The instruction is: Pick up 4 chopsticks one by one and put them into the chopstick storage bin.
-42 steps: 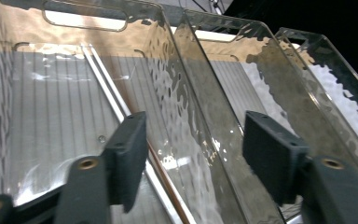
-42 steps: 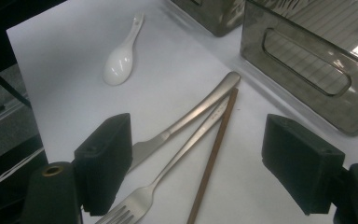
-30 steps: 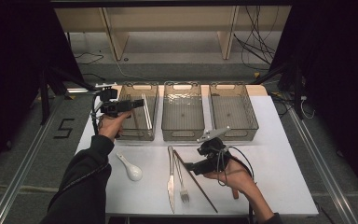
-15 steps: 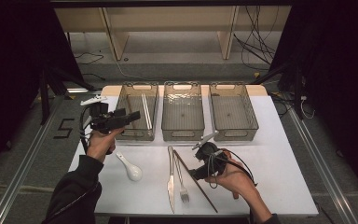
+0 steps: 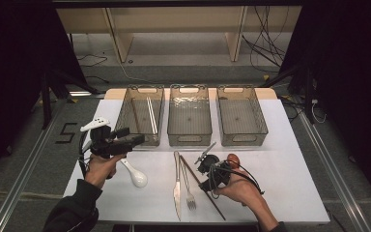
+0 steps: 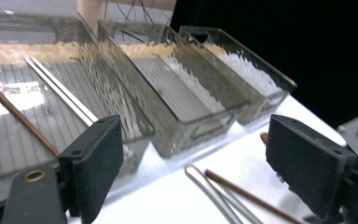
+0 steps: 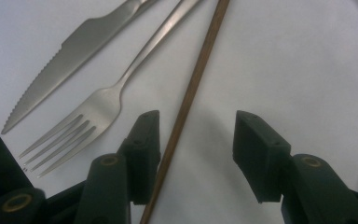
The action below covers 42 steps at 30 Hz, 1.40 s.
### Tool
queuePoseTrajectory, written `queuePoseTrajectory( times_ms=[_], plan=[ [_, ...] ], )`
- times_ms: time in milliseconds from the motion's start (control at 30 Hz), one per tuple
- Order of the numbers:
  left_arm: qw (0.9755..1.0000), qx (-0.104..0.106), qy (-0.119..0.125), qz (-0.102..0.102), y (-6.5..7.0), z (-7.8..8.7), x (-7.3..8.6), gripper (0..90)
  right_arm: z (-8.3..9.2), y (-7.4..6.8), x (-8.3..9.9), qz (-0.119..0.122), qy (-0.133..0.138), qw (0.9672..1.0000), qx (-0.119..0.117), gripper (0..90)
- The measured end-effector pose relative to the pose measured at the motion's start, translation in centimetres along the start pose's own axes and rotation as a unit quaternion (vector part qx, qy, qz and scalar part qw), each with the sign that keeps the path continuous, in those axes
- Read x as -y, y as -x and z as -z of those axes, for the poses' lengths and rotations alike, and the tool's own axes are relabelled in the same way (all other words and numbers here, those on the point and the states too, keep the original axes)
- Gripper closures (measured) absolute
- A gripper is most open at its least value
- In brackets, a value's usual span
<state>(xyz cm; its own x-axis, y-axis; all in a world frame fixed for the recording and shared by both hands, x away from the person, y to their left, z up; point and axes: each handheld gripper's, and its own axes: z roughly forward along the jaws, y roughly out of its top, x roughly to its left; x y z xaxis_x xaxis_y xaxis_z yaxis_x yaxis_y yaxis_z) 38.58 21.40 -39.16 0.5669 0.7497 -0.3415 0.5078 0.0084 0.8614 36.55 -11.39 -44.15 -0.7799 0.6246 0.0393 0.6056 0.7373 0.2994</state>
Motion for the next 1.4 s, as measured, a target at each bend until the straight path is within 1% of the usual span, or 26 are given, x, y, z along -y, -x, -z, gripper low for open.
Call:
queuePoseTrajectory(
  times_ms=[33, 67, 100, 200, 233, 267, 333, 433, 467, 567, 600, 633, 667, 700, 733, 767, 800, 867, 967, 1033, 1100, 1133, 1200, 1233, 1400],
  plan=[
    [1.0000, 0.001, -0.001, 0.001, 0.1, 0.1, 0.3, 18.6, -0.1, 0.0, 0.0, 0.004, -0.003, 1.0000, 0.000, 53.4],
    [1.0000, 0.004, -0.001, 0.002, 0.2, 0.2, 0.7, 18.6, -0.4, -0.1, 0.0, 0.008, -0.011, 0.9999, -0.002, 55.1],
    [1.0000, 0.007, 0.000, 0.001, 0.3, 0.2, 1.1, 18.6, -0.4, -0.1, 0.0, 0.008, -0.011, 0.9999, -0.002, 55.1],
    [0.9999, 0.010, -0.003, -0.006, 0.7, 0.2, 2.2, 17.9, -0.8, -0.2, 0.1, 0.002, -0.028, 0.9996, -0.007, 59.2],
    [0.9999, 0.011, -0.005, -0.009, 0.8, 0.1, 2.5, 17.8, -0.8, -0.2, 0.1, 0.002, -0.028, 0.9996, -0.007, 59.2],
    [0.9998, 0.010, -0.008, -0.015, 0.9, 0.1, 2.8, 17.8, -0.9, -0.2, 0.1, 0.006, -0.033, 0.9994, -0.008, 59.9],
    [0.9997, 0.008, -0.011, -0.020, 1.2, -0.1, 3.3, 17.7, -0.9, -0.3, 0.0, 0.009, -0.037, 0.9992, -0.009, 61.2],
    [0.9997, 0.009, -0.013, -0.017, 1.5, -0.2, 3.8, 17.7, -1.1, -0.5, 0.0, 0.007, -0.041, 0.9991, -0.011, 62.1],
    [0.9996, 0.011, -0.016, -0.020, 1.7, -0.3, 4.0, 17.7, -1.2, -0.6, 0.0, 0.013, -0.048, 0.9987, -0.010, 62.3],
    [0.9996, 0.012, -0.017, -0.020, 1.8, -0.3, 4.2, 17.8, -1.5, -0.8, 0.0, 0.017, -0.052, 0.9985, -0.010, 62.5],
    [0.9996, 0.012, -0.017, -0.018, 1.9, -0.3, 4.4, 17.7, -1.7, -1.0, -0.1, 0.020, -0.058, 0.9981, -0.004, 65.2],
    [0.9996, 0.012, -0.019, -0.020, 1.9, -0.3, 4.5, 17.7, -1.7, -1.0, -0.1, 0.020, -0.058, 0.9981, -0.004, 65.2],
    [0.9996, 0.012, -0.019, -0.017, 1.9, -0.4, 4.6, 17.7, -1.7, -1.1, -0.1, 0.022, -0.059, 0.9980, 0.003, 66.8],
    [0.9996, 0.012, -0.021, -0.018, 1.8, -0.4, 4.7, 17.8, -1.7, -1.1, -0.1, 0.027, -0.060, 0.9978, 0.004, 67.7],
    [0.9996, 0.011, -0.021, -0.015, 1.8, -0.4, 4.9, 17.8, -1.7, -1.1, -0.1, 0.027, -0.060, 0.9978, 0.004, 67.7],
    [0.9997, 0.011, -0.019, -0.013, 1.8, -0.4, 5.0, 17.8, -1.7, -1.3, -0.1, 0.028, -0.064, 0.9975, 0.010, 68.9],
    [0.9997, 0.010, -0.019, -0.013, 1.7, -0.3, 5.0, 17.7, -1.7, -1.3, -0.1, 0.033, -0.065, 0.9973, 0.012, 69.8],
    [0.9998, 0.007, -0.016, -0.014, 1.8, -0.3, 5.2, 17.8, -1.7, -1.2, -0.2, 0.035, -0.070, 0.9968, 0.015, 73.7],
    [0.9997, 0.004, -0.015, -0.019, 1.8, -0.2, 5.3, 17.8, -1.6, -1.1, -0.1, 0.035, -0.074, 0.9965, 0.016, 75.6],
    [0.9997, 0.005, -0.014, -0.018, 1.9, -0.3, 5.4, 17.8, -1.6, -0.8, -0.1, 0.032, -0.078, 0.9963, 0.015, 77.2],
    [0.9997, 0.005, -0.014, -0.018, 2.0, -0.3, 5.4, 17.8, -1.5, -0.4, 0.0, 0.024, -0.087, 0.9957, 0.019, 79.0],
    [0.9997, 0.006, -0.016, -0.020, 2.0, -0.4, 5.5, 17.8, -1.5, -0.4, 0.0, 0.024, -0.087, 0.9957, 0.019, 79.0],
    [0.9997, 0.005, -0.016, -0.018, 2.0, -0.4, 5.5, 17.8, -1.4, -0.1, 0.1, 0.017, -0.094, 0.9948, 0.034, 80.7],
    [0.9996, 0.006, -0.017, -0.019, 2.0, -0.5, 5.6, 17.8, -1.4, 0.2, 0.2, 0.010, -0.095, 0.9950, 0.030, 81.1],
    [0.9995, 0.006, -0.020, -0.021, 2.0, -0.6, 5.6, 17.8, -1.4, 0.3, 0.2, 0.004, -0.094, 0.9953, 0.026, 81.0]
  ],
)
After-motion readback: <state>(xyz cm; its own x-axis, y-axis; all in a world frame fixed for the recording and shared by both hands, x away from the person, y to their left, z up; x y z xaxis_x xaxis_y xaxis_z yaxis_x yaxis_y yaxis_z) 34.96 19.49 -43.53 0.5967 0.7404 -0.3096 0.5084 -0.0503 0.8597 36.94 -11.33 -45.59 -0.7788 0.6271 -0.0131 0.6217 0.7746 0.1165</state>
